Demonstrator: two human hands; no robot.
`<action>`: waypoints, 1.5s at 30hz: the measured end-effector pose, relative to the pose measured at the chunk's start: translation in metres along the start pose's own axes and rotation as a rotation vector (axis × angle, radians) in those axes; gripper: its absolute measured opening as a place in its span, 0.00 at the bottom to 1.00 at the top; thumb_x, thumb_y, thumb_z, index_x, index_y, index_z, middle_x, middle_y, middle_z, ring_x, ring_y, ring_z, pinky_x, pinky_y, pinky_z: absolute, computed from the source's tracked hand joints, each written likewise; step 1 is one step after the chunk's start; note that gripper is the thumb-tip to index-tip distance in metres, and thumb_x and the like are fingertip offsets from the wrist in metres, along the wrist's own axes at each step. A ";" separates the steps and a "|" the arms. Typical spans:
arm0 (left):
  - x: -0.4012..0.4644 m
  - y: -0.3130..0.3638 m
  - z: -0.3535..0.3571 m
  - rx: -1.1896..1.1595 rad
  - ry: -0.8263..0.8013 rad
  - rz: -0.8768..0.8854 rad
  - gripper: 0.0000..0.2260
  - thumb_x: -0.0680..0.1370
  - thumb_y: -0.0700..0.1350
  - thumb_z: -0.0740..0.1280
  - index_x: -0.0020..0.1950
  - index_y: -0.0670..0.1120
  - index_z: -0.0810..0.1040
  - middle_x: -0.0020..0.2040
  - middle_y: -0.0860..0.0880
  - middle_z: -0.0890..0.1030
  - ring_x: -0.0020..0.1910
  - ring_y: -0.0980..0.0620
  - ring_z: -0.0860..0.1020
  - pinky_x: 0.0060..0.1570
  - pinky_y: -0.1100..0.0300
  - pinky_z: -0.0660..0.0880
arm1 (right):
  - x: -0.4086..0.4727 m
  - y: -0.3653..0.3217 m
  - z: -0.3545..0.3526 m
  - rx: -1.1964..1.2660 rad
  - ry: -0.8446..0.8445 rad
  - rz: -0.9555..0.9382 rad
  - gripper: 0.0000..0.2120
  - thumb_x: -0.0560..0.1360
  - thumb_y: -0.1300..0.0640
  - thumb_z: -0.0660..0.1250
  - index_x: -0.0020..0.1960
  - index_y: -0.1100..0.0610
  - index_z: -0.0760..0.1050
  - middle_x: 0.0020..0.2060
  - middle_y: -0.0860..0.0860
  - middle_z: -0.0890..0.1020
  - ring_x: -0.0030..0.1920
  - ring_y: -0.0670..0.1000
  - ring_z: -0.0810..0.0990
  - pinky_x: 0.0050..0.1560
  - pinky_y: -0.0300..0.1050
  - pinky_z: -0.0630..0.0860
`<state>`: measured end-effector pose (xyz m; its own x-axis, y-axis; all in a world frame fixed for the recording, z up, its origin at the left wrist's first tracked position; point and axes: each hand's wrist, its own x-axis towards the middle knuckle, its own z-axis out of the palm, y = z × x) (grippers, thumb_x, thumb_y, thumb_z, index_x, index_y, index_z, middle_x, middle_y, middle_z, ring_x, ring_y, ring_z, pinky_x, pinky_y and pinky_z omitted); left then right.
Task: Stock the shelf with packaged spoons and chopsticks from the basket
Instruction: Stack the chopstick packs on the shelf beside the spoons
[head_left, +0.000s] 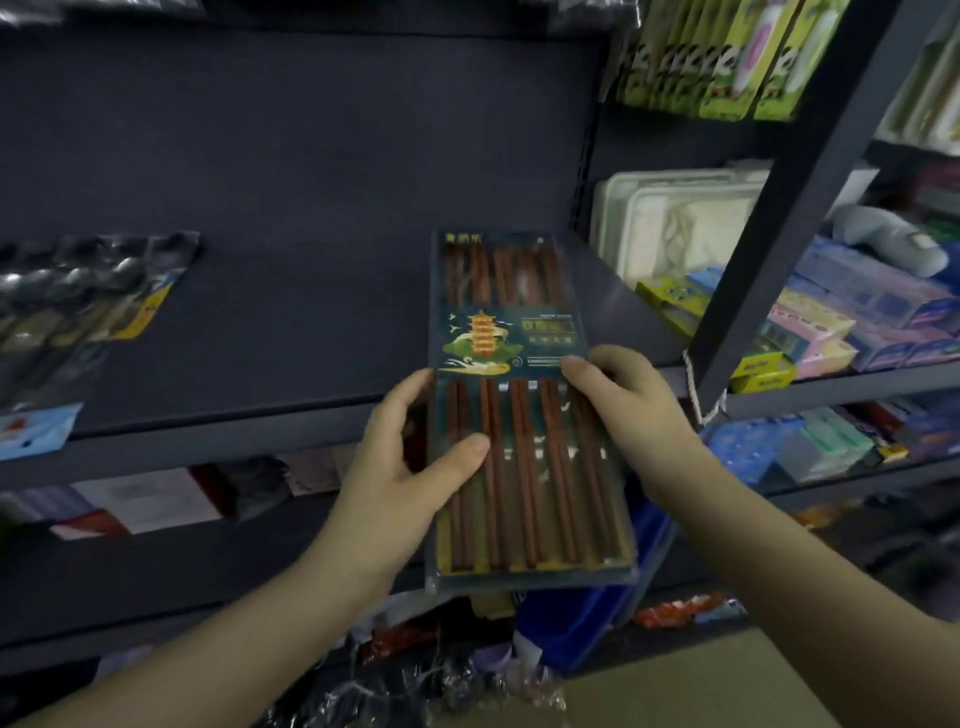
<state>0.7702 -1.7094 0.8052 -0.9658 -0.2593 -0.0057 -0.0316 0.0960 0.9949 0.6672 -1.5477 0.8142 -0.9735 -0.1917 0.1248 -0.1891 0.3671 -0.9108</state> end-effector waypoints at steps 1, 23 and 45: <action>-0.008 -0.002 0.002 -0.084 0.018 -0.022 0.30 0.68 0.53 0.70 0.66 0.62 0.61 0.62 0.62 0.70 0.54 0.68 0.75 0.52 0.62 0.76 | -0.007 0.001 0.006 0.050 0.029 -0.006 0.15 0.70 0.39 0.64 0.42 0.51 0.76 0.48 0.58 0.80 0.52 0.56 0.79 0.56 0.56 0.76; 0.056 0.076 -0.070 0.167 0.035 0.471 0.32 0.63 0.50 0.77 0.58 0.56 0.61 0.55 0.56 0.78 0.51 0.62 0.77 0.49 0.65 0.73 | 0.031 -0.124 0.013 0.440 -0.041 -0.180 0.43 0.68 0.51 0.74 0.75 0.57 0.56 0.66 0.55 0.74 0.60 0.52 0.79 0.61 0.49 0.77; 0.181 0.109 -0.061 0.014 0.009 0.450 0.28 0.70 0.45 0.71 0.61 0.57 0.58 0.53 0.60 0.72 0.53 0.63 0.72 0.49 0.65 0.71 | 0.170 -0.140 -0.002 0.255 -0.067 -0.464 0.40 0.72 0.52 0.70 0.76 0.52 0.50 0.67 0.48 0.69 0.65 0.49 0.73 0.61 0.43 0.72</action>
<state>0.6078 -1.8047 0.9189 -0.8819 -0.1971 0.4283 0.3877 0.2137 0.8966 0.5275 -1.6298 0.9644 -0.7831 -0.3421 0.5193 -0.5522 -0.0018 -0.8337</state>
